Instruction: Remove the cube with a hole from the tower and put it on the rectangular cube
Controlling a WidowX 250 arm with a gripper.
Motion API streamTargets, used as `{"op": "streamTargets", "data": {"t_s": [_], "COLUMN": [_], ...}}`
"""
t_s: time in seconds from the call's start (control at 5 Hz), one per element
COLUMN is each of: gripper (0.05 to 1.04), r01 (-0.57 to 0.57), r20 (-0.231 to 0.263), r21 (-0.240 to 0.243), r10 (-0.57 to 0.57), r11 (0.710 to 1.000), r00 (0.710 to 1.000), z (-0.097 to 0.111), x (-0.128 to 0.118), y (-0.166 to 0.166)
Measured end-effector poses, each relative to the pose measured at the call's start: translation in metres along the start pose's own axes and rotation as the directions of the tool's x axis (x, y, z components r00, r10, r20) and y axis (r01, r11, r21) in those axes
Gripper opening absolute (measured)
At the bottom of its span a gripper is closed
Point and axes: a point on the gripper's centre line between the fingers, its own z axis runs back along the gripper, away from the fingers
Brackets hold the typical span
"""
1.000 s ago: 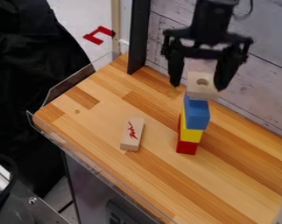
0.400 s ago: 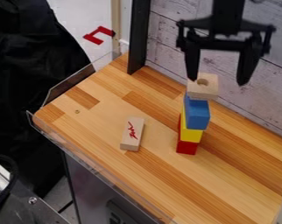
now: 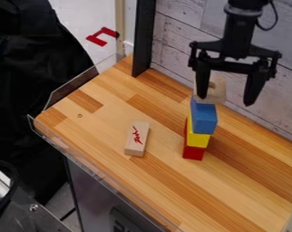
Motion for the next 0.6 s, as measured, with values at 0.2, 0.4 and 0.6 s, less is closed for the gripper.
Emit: {"op": "streamTargets", "data": {"t_s": [0.2,0.4,0.6], "gripper": [0.999,0.999,0.999], "r01": [-0.008,-0.012,-0.018], "r20": [-0.015,-0.023,-0.026], "r21": [0.009,0.013,0.017], "r10": [0.008,0.013,0.018], "r11": [1.000,1.000,1.000], "r00": [1.000,1.000,0.999], "z": [-0.0008,-0.0006,-0.0005], "x": [-0.0014,-0.0018,-0.0020], "y": [0.0021,0.0040,0.0050]}}
